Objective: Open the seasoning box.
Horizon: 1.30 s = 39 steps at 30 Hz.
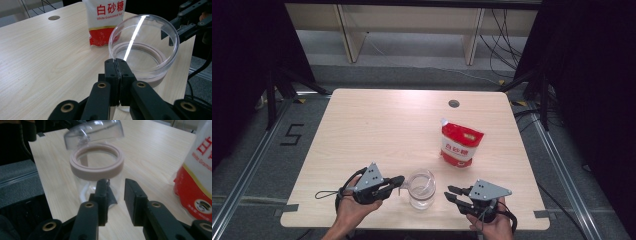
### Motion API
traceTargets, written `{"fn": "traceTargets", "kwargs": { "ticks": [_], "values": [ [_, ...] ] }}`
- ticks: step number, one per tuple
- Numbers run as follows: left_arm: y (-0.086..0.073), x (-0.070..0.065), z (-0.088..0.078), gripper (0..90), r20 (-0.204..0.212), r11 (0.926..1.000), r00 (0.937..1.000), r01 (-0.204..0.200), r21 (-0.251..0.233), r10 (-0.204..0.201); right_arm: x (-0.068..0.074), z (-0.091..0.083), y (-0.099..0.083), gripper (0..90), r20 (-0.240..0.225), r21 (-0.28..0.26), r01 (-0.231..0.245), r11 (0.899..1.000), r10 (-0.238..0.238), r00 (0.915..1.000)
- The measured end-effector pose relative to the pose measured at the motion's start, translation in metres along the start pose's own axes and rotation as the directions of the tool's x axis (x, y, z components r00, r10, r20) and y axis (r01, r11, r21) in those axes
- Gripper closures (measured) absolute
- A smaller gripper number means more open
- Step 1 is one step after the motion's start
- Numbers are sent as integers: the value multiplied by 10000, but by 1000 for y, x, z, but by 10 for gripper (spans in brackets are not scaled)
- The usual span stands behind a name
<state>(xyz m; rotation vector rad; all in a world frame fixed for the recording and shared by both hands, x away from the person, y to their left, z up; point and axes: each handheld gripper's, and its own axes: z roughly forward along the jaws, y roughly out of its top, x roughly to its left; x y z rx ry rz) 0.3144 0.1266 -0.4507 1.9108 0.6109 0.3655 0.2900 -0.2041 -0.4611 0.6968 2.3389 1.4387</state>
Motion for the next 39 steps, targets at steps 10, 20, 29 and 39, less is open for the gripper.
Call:
{"fn": "traceTargets", "kwargs": {
  "ticks": [10,20,29,39],
  "values": [
    [0,0,0,877,-11,10000,10000,3,-26,-3,8,13,12,870,-127,-21,287,9996,-287,9995],
    [0,0,0,875,-15,10000,10000,41,-60,-41,10,23,21,884,-370,-78,531,9986,-534,9979],
    [-8,9,-9,436,-69,9926,9928,1197,181,-1196,13,24,28,883,-323,-184,579,9982,-585,9978],
    [-37,11,-21,180,167,9946,9949,986,333,-992,17,27,40,876,-430,-439,685,9967,-704,9966]
  ]
}}
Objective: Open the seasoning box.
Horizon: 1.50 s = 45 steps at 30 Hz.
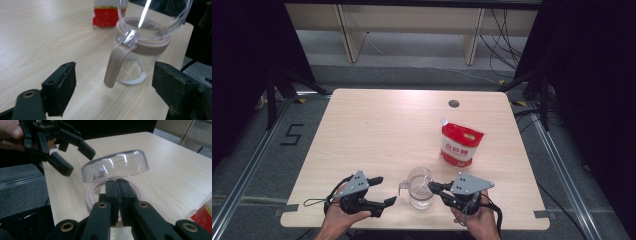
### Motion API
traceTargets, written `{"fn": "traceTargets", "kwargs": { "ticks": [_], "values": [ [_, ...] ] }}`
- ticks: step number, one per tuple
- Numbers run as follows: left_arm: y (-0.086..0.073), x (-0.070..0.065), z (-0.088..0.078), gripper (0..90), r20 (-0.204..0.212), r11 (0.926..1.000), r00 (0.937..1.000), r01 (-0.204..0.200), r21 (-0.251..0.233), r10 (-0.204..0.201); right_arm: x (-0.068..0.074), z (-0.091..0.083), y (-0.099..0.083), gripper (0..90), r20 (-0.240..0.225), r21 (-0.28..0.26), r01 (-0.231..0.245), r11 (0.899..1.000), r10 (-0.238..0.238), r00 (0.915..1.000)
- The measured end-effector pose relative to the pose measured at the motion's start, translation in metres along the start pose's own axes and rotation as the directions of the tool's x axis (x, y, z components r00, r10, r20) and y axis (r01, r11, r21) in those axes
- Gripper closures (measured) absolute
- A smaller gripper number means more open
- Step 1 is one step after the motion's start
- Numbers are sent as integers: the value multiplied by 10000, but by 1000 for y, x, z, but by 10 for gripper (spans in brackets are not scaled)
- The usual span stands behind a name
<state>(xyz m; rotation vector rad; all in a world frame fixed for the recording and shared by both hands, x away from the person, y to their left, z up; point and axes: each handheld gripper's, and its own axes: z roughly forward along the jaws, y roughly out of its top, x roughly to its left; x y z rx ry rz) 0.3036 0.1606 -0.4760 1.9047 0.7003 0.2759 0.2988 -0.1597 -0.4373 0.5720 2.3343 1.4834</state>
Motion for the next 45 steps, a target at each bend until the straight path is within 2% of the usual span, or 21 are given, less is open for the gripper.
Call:
{"fn": "traceTargets", "kwargs": {
  "ticks": [3,4,5,6,7,9,12,13,14,18,19,21,26,30,31,35,37,44,45],
  "values": [
    [-6,0,-3,178,-168,9998,9997,-145,166,148,0,2,4,874,-96,-62,284,9996,-284,9995],
    [-7,0,-3,177,-205,9997,9997,-158,159,161,2,3,5,874,-85,-94,144,9999,-144,9999],
    [-8,0,-3,171,-205,9999,9998,-83,90,85,0,4,7,874,-97,-75,460,9989,-460,9989],
    [-9,0,-3,166,-175,10000,9998,-16,16,17,2,4,8,874,-182,4,288,9996,-288,9994],
    [-10,-1,-3,166,-179,10000,9998,1,46,0,1,6,9,874,-113,-69,560,9984,-560,9984],
    [-12,-2,-3,166,-264,9997,9996,92,220,-86,2,7,11,874,-146,-68,518,9986,-519,9985],
    [-13,-4,-3,166,-208,9998,9997,118,170,-115,5,9,14,874,-230,0,381,9993,-381,9990],
    [-13,-3,-4,166,-244,9996,9996,-155,229,161,4,10,15,874,-223,-62,516,9986,-518,9984],
    [-14,-5,-3,166,-216,9997,9998,61,224,-56,6,11,18,872,-233,15,478,9989,-477,9986],
    [-15,-5,-3,166,-158,9998,9999,-51,171,54,8,16,23,871,-302,-47,652,9979,-653,9974],
    [-16,-4,-4,166,-143,9993,9996,-243,289,248,10,19,26,870,-395,14,703,9975,-702,9968],
    [-16,-4,-4,166,-170,9990,9994,-311,318,316,12,24,29,868,-399,-48,814,9967,-815,9959],
    [-16,-4,-5,166,-213,9991,9992,-324,289,330,15,30,34,865,-481,6,850,9964,-849,9952],
    [-16,-4,-5,166,-245,9990,9990,-364,267,371,19,39,38,860,-748,71,1000,9950,-992,9923],
    [-16,-6,-5,166,-292,9995,9995,-143,284,151,20,40,38,859,-721,69,1045,9945,-1037,9920],
    [-16,-5,-5,166,-240,9991,9993,-279,326,287,22,43,40,854,-714,184,1002,9948,-986,9926],
    [-16,-4,-5,166,-217,9986,9989,-417,318,424,21,43,40,851,-752,138,988,9950,-975,9924],
    [-16,-4,-5,166,-162,9988,9989,-438,232,442,13,36,37,817,-570,151,906,9958,-896,9943],
    [-17,-6,-5,166,-207,9996,9996,-192,206,196,6,30,34,798,-402,41,899,9959,-896,9952]
  ]
}}
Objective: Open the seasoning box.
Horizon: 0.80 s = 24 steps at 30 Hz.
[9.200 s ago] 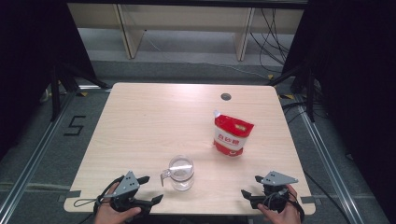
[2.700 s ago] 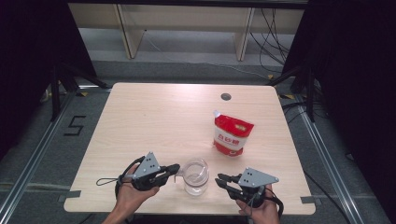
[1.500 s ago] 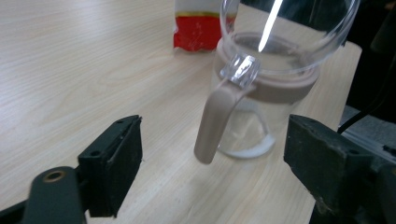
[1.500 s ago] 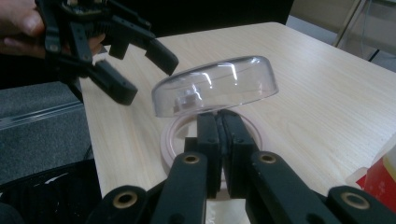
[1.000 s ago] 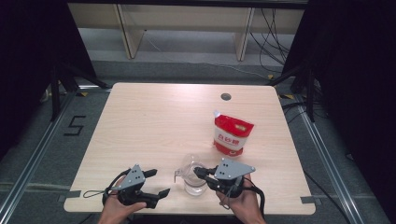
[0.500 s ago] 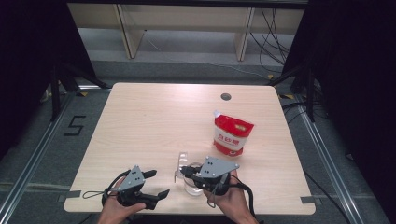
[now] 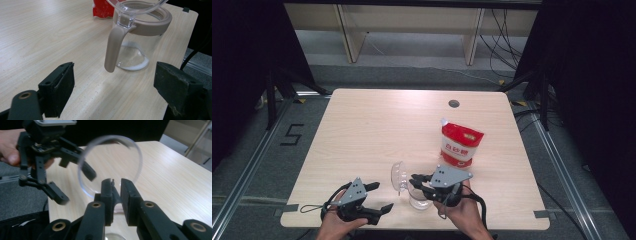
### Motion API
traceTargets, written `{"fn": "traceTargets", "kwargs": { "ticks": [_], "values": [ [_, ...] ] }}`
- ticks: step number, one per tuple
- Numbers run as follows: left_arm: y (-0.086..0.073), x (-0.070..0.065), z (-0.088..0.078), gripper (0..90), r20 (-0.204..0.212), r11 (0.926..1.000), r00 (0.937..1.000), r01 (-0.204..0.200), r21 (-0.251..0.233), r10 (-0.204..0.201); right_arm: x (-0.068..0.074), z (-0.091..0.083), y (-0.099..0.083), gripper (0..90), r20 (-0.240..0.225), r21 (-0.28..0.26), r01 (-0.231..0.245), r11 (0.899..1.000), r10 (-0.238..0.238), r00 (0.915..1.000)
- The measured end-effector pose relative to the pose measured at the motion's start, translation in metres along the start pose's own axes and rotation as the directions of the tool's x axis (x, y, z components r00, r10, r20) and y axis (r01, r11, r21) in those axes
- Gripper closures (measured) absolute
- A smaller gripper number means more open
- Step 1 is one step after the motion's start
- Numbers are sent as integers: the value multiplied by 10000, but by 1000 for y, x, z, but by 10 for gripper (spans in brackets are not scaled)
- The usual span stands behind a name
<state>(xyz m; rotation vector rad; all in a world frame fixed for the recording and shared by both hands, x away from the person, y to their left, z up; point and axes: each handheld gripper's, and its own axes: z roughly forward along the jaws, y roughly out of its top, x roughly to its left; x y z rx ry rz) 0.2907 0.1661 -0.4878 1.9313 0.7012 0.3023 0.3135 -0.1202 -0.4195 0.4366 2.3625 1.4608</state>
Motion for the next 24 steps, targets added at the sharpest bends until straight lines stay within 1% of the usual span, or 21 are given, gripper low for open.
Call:
{"fn": "traceTargets", "kwargs": {
  "ticks": [1,2,4,5,6,7,8,9,11,12,13,14,15,16,17,18,19,20,21,22,24],
  "values": [
    [0,0,0,166,0,10000,10000,0,0,0,0,0,0,798,0,0,0,10000,0,10000],
    [0,1,0,166,26,9998,9998,-184,2,184,-7,-8,-6,779,181,-8,-278,9996,278,9994],
    [0,0,0,166,-2,10000,10000,7,-1,-7,-15,-17,-14,763,356,-46,-396,9992,398,9986],
    [0,0,0,166,-2,10000,10000,7,-1,-7,-15,-17,-14,763,356,-46,-396,9992,398,9986],
    [0,0,0,167,8,9999,10000,-39,92,39,-21,-25,-20,748,570,-134,-626,9979,633,9964],
    [0,0,0,168,8,9999,10000,-39,92,39,-24,-27,-23,744,666,-188,-700,9974,711,9952],
    [1,2,0,168,31,9992,9993,-362,166,362,-28,-32,-25,738,698,-280,-769,9966,787,9945],
    [1,1,0,168,33,9993,9994,-342,148,341,-31,-35,-27,729,701,-394,-664,9970,690,9952],
    [1,1,0,168,37,9993,9994,-338,145,338,-34,-39,-31,710,863,-371,-963,9947,992,9913],
    [0,0,1,168,20,9997,9997,-232,77,232,-34,-39,-31,710,863,-371,-963,9947,992,9913],
    [0,1,1,168,13,9995,9996,-273,131,272,-36,-41,-34,698,952,-499,-1023,9935,1067,9897],
    [0,1,1,168,45,9993,9994,-332,143,331,-39,-43,-38,679,1042,-479,-917,9946,963,9899],
    [0,1,1,168,45,9993,9994,-332,143,331,-40,-45,-42,670,1056,-471,-1129,9925,1173,9875],
    [0,-1,1,168,1,9999,10000,-76,151,76,-41,-47,-44,658,1138,-399,-1184,9922,1222,9860],
    [0,-1,1,168,1,9999,10000,-76,151,76,-41,-47,-44,658,1138,-399,-1184,9922,1222,9860],
    [0,0,1,168,34,9999,10000,-82,122,82,-43,-50,-50,644,1174,-384,-1392,9895,1428,9828],
    [0,0,1,168,34,9999,10000,-82,122,82,-43,-50,-50,644,1174,-384,-1392,9895,1428,9828],
    [-1,0,2,168,30,10000,10000,56,41,-57,-46,-53,-56,638,1160,-403,-1473,9883,1510,9817],
    [-1,0,2,168,30,10000,10000,56,41,-57,-46,-53,-56,638,1160,-403,-1473,9883,1510,9817],
    [0,1,1,168,-29,9998,10000,-49,174,50,-48,-56,-60,624,1284,-487,-1497,9875,1548,9796],
    [0,1,1,168,-5,9999,10000,-62,153,62,-50,-61,-64,610,1386,-388,-1540,9873,1579,9777]
  ]
}}
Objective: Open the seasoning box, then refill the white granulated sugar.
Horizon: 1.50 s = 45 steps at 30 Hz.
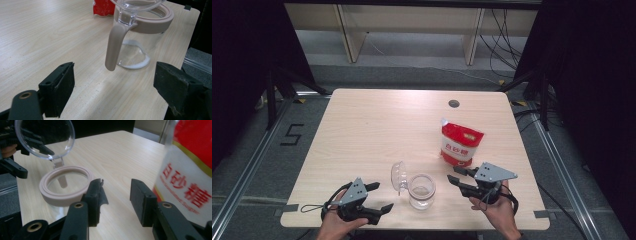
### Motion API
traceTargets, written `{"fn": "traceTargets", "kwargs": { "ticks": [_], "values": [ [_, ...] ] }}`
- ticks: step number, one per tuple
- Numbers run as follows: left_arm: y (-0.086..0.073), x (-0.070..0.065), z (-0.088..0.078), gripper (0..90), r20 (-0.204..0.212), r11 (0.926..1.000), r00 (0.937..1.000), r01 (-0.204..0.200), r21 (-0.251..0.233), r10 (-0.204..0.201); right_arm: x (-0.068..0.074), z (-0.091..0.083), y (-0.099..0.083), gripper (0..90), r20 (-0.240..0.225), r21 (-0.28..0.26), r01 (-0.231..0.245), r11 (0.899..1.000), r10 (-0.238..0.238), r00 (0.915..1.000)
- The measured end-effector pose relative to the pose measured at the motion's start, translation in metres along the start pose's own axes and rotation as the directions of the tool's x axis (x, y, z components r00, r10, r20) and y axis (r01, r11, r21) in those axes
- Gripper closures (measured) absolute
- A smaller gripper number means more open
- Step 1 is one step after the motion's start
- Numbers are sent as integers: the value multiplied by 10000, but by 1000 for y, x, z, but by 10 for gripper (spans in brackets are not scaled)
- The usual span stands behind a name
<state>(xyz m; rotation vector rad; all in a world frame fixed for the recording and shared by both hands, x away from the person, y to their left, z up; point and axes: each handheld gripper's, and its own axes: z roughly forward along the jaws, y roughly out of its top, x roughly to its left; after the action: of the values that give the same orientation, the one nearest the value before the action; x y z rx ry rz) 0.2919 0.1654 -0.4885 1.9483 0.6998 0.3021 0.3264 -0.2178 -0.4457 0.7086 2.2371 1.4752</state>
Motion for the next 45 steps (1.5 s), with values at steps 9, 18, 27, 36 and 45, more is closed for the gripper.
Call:
{"fn": "traceTargets", "kwargs": {
  "ticks": [9,18,27,36,45],
  "values": [
    [2,2,1,168,-52,9998,10000,-69,-206,68,-13,-13,-16,526,347,49,-459,9989,457,9984],
    [1,1,-1,168,-164,9998,9998,145,-104,-146,-34,-22,-39,334,1089,305,-1194,9924,1154,9873],
    [2,1,-1,168,-90,9998,9998,-175,-63,174,-44,-23,-47,251,1673,284,-1674,9855,1604,9728],
    [2,2,-1,167,-112,9999,9999,-119,-108,118,-50,-17,-46,220,1987,135,-1729,9848,1669,9657],
    [1,-1,1,168,-79,10000,10000,35,-40,-35,-59,-13,-48,199,2173,1,-1760,9844,1717,9609]
  ]
}}
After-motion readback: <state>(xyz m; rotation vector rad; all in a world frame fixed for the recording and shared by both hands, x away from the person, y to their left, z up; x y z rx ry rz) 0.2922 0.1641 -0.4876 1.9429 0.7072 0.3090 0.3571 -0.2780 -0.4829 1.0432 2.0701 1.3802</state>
